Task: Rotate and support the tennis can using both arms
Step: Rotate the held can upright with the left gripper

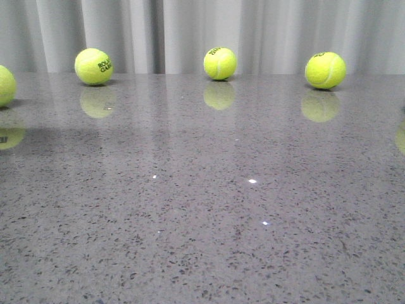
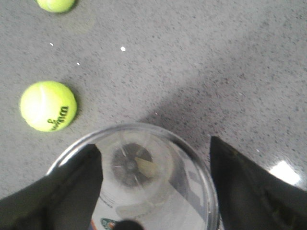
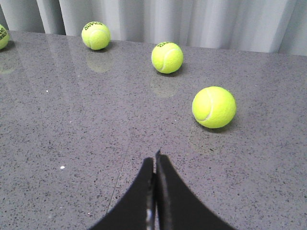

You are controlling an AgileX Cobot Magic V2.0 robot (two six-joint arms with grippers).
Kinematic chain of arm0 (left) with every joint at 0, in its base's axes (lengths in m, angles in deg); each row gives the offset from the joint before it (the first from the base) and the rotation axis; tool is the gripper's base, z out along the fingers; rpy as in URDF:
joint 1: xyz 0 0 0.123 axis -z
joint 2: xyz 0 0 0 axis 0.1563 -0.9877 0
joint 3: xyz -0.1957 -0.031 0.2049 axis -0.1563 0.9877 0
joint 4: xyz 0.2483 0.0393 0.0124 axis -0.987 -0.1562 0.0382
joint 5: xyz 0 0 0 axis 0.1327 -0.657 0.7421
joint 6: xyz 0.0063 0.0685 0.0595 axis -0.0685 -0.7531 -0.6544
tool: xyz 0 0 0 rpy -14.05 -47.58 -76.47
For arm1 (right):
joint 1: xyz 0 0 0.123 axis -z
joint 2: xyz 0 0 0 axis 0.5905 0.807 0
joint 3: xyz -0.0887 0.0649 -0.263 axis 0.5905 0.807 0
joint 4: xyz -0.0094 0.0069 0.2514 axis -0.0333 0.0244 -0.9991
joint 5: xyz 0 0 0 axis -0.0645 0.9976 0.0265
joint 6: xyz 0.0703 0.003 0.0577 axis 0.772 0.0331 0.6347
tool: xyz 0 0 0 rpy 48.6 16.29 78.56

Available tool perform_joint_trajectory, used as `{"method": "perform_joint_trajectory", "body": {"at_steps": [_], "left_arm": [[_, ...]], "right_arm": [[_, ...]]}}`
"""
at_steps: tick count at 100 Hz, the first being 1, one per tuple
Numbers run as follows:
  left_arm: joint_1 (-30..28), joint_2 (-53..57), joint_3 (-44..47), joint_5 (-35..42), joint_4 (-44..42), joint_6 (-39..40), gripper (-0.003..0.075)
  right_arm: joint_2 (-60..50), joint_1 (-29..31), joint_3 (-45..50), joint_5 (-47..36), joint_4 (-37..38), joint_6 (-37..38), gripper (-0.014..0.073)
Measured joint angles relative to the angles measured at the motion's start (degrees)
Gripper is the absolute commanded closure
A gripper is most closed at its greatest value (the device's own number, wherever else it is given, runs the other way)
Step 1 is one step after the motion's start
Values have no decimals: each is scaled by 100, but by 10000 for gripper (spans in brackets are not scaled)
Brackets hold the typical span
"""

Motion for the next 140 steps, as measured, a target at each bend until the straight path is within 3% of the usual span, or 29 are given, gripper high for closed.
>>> {"method": "perform_joint_trajectory", "body": {"at_steps": [89, 113, 140], "left_arm": [[0, 0, 0, 696, -787, 421, 257], [0, 190, 0, 1038, -851, 1037, 257], [0, 1139, 169, 1576, -887, 1782, 258]], "right_arm": [[0, 0, 0, 0, 0, 0, 664], [0, 0, 0, 0, 0, 0, 664], [0, 0, 0, 0, 0, 0, 664]]}}
